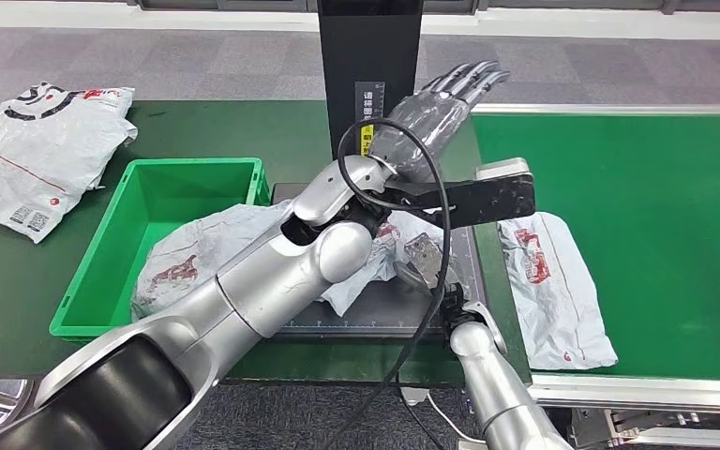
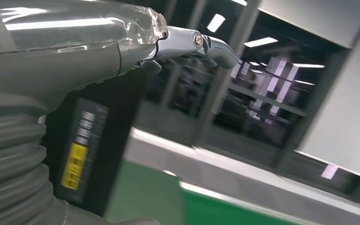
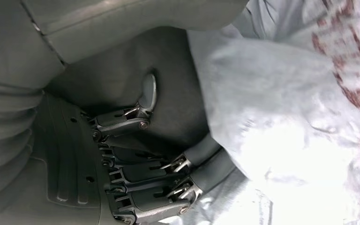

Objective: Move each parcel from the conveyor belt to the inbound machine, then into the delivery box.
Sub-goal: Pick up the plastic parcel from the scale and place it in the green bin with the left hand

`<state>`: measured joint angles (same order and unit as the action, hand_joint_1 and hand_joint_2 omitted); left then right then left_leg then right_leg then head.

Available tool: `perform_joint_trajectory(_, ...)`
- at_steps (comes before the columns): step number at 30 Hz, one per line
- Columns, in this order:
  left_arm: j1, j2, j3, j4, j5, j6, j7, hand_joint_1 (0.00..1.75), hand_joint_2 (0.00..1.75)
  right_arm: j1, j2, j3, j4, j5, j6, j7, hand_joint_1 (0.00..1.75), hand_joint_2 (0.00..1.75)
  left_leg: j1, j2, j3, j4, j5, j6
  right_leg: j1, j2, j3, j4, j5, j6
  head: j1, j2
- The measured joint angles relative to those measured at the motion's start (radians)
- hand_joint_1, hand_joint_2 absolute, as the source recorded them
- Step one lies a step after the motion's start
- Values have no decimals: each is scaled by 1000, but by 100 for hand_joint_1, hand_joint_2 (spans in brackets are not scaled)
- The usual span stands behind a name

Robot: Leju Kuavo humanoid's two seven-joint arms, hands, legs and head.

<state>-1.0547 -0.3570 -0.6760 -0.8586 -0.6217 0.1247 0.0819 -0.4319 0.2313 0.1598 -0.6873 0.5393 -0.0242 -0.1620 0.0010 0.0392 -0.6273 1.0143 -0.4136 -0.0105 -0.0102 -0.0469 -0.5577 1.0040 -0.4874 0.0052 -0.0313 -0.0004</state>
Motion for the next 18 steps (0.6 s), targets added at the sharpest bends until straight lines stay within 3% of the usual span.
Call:
perform_joint_trajectory(6, 6, 4, 0, 118, -111, 53, -4, 0, 175, 94, -11, 0, -144, -14, 49, 23, 0, 175, 0, 0, 0, 0, 0, 0, 0, 0, 0, 0, 0, 0, 0, 0)
perform_joint_trajectory(13, 8, 4, 0, 165, -143, 58, 4, 0, 175, 141, -17, 0, -213, -24, 65, 24, 0, 175, 0, 0, 0, 0, 0, 0, 0, 0, 0, 0, 0, 0, 0, 0)
perform_joint_trajectory(18, 15, 14, 15, 201, -287, 68, 35, 0, 175, 209, -34, 1, -294, -70, 138, -6, 0, 175, 0, 0, 0, 0, 0, 0, 0, 0, 0, 0, 0, 0, 0, 0)
